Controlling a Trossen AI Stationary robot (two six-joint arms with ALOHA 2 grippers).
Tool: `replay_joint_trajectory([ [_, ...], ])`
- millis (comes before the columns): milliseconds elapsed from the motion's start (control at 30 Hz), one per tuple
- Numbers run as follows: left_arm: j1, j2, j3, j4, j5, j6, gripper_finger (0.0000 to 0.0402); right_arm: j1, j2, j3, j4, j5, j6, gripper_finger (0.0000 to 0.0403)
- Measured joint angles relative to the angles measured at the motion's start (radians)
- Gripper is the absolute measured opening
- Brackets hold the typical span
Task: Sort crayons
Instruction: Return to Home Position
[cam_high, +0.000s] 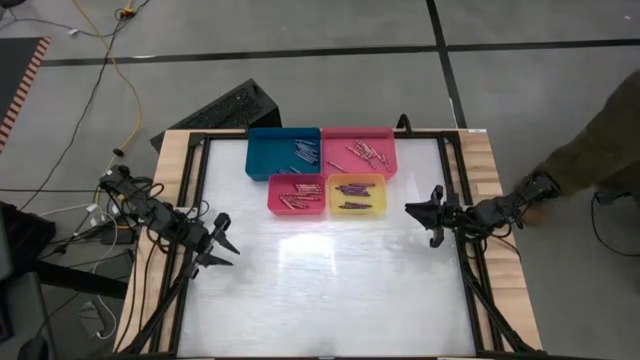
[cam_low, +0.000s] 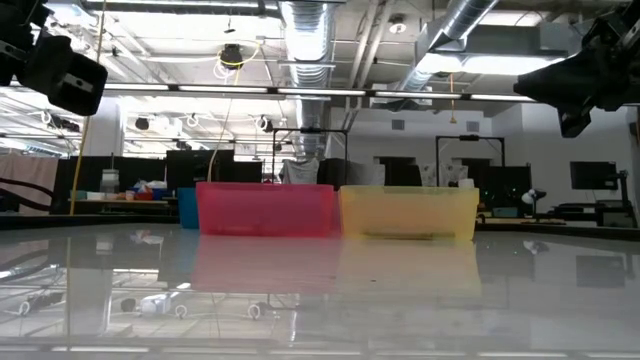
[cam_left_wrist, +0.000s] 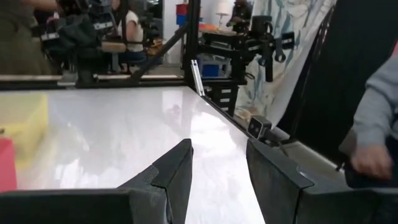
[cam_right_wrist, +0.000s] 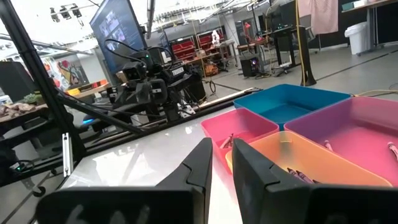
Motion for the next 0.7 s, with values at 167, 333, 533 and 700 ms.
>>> replay_joint_trajectory([
  [167,0.000,0.000,0.000,0.000,-0.003,-0.050,0.0141,0.000,0.000,0.000,-0.001,0.000,0.000,0.0072],
  [333,0.000,0.000,0.000,0.000,-0.004,-0.036,0.0141,0.000,0.000,0.000,-0.001,0.000,0.000,0.0072],
  [533,0.000,0.000,0.000,0.001,-0.004,-0.035,0.0141,0.000,0.000,0.000,-0.002,0.000,0.000,0.0072],
  [700,0.000,0.000,0.000,0.001,-0.005,-0.035,0.0141,0.000,0.000,0.000,-0.002,0.000,0.000,0.0072],
])
